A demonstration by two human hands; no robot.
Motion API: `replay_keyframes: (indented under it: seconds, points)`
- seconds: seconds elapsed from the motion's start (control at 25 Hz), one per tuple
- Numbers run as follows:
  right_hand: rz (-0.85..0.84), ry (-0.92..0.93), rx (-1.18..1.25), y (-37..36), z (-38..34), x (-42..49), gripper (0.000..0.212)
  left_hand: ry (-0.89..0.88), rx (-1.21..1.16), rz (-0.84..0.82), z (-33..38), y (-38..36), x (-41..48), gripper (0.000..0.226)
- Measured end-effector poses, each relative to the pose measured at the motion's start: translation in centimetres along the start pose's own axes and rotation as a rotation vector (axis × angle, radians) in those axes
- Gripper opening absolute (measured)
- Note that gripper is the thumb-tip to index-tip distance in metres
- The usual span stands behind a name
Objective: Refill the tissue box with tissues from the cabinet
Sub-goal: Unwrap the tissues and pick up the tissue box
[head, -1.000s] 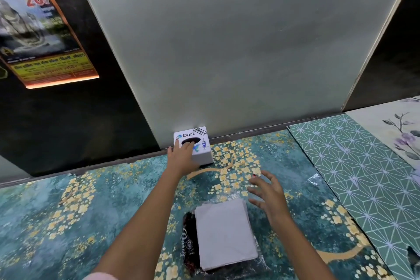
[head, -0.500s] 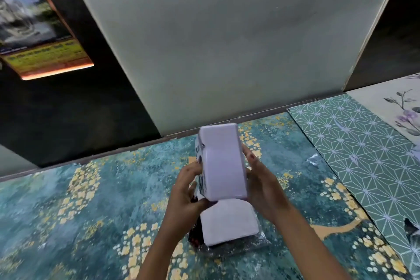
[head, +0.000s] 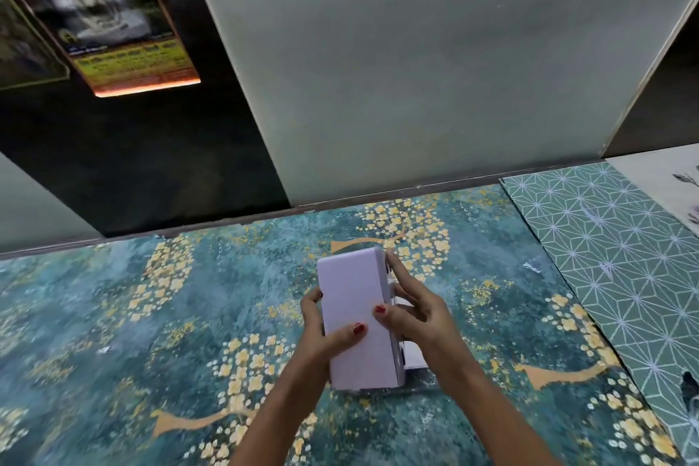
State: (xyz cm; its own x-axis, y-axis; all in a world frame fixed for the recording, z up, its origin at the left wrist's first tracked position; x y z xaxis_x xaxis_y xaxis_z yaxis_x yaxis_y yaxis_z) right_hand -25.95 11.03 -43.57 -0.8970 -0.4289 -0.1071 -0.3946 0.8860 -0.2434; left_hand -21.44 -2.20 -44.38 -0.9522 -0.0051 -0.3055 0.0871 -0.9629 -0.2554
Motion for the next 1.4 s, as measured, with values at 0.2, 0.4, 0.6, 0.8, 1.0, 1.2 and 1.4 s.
replay_keyframes:
  seconds: [0.2, 0.4, 0.6, 0.8, 1.0, 1.2, 1.4]
  points:
    - [0.006, 0.03, -0.054, 0.1, 0.5, -0.4, 0.077, -0.024, 0.058, -0.092, 0.0, 0.4, -0.1, 0.069]
    - [0.004, 0.064, -0.086, 0.3, 0.7, -0.4, 0.088, -0.065, 0.085, -0.11, -0.5, 0.9, -0.2, 0.067]
    - [-0.011, 0.064, -0.064, 0.5, 1.1, -0.8, 0.084, -0.077, 0.133, -0.144, -1.0, 1.6, -0.1, 0.077]
    - [-0.003, 0.038, 0.181, 1.7, 0.2, -1.3, 0.06, -0.006, -0.072, -0.164, -0.8, 2.3, -0.8, 0.073]
    - [-0.075, 0.052, 0.698, 4.9, -0.3, -1.4, 0.057, -0.031, -0.505, -0.214, -1.1, 5.9, -0.2, 0.076]
    - [-0.003, -0.071, 0.741, 10.6, 4.2, -0.3, 0.061, 0.001, -0.668, -0.111, -4.0, 12.3, 1.7, 0.074]
    - [0.462, -0.285, 0.52, 15.2, 5.9, -1.4, 0.046, 0.113, -0.57, 0.286, -6.9, 16.7, 0.5, 0.071]
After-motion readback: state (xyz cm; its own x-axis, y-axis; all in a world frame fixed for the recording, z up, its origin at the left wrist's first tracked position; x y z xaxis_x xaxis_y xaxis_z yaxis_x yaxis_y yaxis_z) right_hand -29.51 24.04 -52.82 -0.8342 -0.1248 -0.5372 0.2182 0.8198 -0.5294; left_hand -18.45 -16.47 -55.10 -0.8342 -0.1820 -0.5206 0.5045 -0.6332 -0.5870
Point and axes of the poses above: each hand's wrist, its own x-axis towards the middle knuckle, its own y-axis out of the back of the hand, z = x × y, the point moved 3 cm from there along x, towards the middle knuckle, and after that the axes turned 1 degree about z, right-handed, at the moved point
